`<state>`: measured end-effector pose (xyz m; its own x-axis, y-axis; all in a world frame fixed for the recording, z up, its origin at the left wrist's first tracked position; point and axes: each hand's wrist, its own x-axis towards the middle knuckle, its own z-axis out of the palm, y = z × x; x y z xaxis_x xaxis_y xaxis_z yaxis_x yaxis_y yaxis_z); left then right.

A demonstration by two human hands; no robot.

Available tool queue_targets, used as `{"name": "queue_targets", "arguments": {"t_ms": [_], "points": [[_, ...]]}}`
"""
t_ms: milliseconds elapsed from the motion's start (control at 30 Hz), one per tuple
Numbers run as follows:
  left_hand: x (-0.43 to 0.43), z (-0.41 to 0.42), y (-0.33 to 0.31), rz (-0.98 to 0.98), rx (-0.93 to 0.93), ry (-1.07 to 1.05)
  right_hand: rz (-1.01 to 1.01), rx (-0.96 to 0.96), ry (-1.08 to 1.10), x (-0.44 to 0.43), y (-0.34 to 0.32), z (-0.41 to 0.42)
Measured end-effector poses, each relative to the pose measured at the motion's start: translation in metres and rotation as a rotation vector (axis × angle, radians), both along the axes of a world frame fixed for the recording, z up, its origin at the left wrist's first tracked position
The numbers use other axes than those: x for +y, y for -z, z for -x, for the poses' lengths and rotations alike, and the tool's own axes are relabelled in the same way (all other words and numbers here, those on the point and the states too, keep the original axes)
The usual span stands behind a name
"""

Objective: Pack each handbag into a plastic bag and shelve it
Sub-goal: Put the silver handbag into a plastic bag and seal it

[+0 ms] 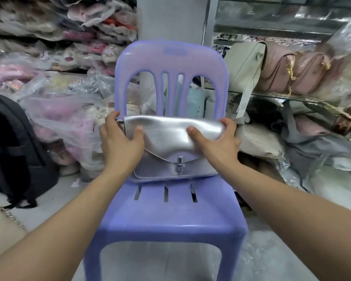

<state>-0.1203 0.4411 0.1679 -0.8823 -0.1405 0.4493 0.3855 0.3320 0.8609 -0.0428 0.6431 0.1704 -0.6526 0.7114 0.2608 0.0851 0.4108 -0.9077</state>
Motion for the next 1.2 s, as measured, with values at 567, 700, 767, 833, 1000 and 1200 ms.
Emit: {"name": "queue_targets", "arguments": {"t_ms": [567, 700, 767, 833, 1000, 1200], "points": [[0.1, -0.067, -0.006, 0.24, 0.739, 0.313, -0.641, 0.145, -0.068, 0.04, 0.007, -0.021], [0.137, -0.092, 0.004, 0.222, 0.562, 0.533, -0.599, 0.028, -0.127, 0.062, 0.004, -0.046], [0.149, -0.1, 0.008, 0.165, 0.483, 0.551, -0.593, -0.01, -0.143, 0.068, 0.011, -0.064], [0.156, -0.108, 0.012, 0.114, 0.413, 0.549, -0.591, -0.02, -0.137, 0.073, 0.022, -0.08], [0.158, -0.134, 0.04, 0.16, 0.332, 0.681, -0.604, -0.312, -0.17, 0.09, 0.015, -0.108], [0.191, -0.169, 0.048, 0.491, 0.231, 0.784, -0.704, -0.765, -0.298, 0.109, 0.019, -0.142]]}}
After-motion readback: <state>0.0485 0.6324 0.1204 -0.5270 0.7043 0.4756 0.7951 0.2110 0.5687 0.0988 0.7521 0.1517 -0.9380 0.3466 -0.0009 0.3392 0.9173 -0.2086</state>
